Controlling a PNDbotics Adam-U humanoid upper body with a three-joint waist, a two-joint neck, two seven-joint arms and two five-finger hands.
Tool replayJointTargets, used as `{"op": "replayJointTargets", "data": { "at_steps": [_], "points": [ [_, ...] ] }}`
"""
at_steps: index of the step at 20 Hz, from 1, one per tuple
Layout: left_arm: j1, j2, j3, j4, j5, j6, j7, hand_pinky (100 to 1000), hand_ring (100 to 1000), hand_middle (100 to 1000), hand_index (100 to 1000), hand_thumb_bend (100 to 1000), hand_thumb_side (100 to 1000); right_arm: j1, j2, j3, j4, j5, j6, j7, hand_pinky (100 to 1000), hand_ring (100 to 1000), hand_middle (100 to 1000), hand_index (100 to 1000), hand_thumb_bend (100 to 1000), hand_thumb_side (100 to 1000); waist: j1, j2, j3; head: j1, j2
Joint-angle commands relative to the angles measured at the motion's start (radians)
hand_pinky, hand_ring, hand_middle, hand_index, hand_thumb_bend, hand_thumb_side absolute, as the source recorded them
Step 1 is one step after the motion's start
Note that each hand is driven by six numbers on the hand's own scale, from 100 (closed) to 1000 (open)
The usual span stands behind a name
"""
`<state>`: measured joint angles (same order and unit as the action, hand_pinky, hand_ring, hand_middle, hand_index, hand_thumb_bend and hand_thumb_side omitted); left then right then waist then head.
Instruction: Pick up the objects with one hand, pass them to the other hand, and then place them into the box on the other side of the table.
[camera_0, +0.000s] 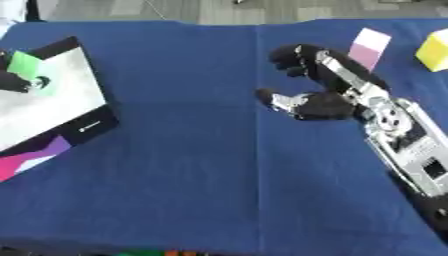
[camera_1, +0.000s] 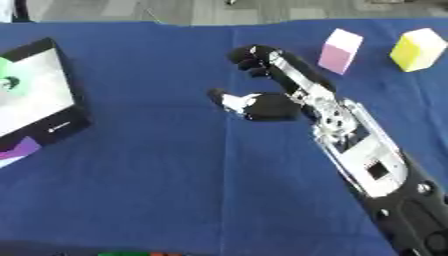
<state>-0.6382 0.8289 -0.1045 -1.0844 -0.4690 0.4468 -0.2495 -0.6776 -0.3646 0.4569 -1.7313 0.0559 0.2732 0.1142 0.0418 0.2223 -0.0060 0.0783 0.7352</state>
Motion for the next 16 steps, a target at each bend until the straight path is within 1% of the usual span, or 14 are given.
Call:
{"op": "replayJointTargets", "data": {
  "at_steps": [1,4,6,9,12,15,16],
  "points": [
    [-0.018,0.029,0.023,0.009,-0.007,0.013,0.006,818,762,776,866,694,498,-0.018,-0.014,-0.012,-0.022,-0.006,0.0,-0.004,867,861,798,822,455,375,-0.009,-0.016,0.001,0.004,-0.01],
    [-0.014,0.031,0.028,0.009,-0.006,0.022,0.019,814,758,772,863,699,497,-0.018,-0.014,-0.012,-0.022,-0.007,0.0,-0.005,867,861,798,823,454,375,-0.009,-0.017,0.001,0.003,-0.007],
    [-0.012,0.032,0.031,0.003,0.001,0.024,0.029,806,748,761,856,682,495,-0.018,-0.015,-0.013,-0.022,-0.007,0.0,-0.006,868,861,798,823,453,375,-0.009,-0.018,0.002,0.001,-0.007],
    [-0.008,0.033,0.036,-0.022,0.023,0.025,0.056,793,728,737,838,631,495,-0.019,-0.016,-0.014,-0.021,-0.007,0.0,-0.008,868,861,798,823,451,376,-0.01,-0.018,0.003,-0.004,-0.008],
    [-0.002,0.031,0.045,-0.075,0.062,0.019,0.09,772,695,701,821,562,477,-0.021,-0.017,-0.017,-0.019,-0.006,0.001,-0.012,868,860,798,823,449,377,-0.011,-0.018,0.004,-0.014,-0.009],
    [0.011,0.031,0.052,-0.145,0.109,0.013,0.125,761,673,678,809,536,468,-0.024,-0.02,-0.022,-0.018,-0.002,0.002,-0.017,869,860,798,824,448,377,-0.013,-0.018,0.005,-0.025,-0.007],
    [0.012,0.031,0.053,-0.168,0.125,0.011,0.136,753,658,661,796,515,456,-0.025,-0.022,-0.025,-0.017,-0.001,0.002,-0.02,869,860,798,824,447,377,-0.013,-0.018,0.005,-0.03,-0.006]
  ]
}}
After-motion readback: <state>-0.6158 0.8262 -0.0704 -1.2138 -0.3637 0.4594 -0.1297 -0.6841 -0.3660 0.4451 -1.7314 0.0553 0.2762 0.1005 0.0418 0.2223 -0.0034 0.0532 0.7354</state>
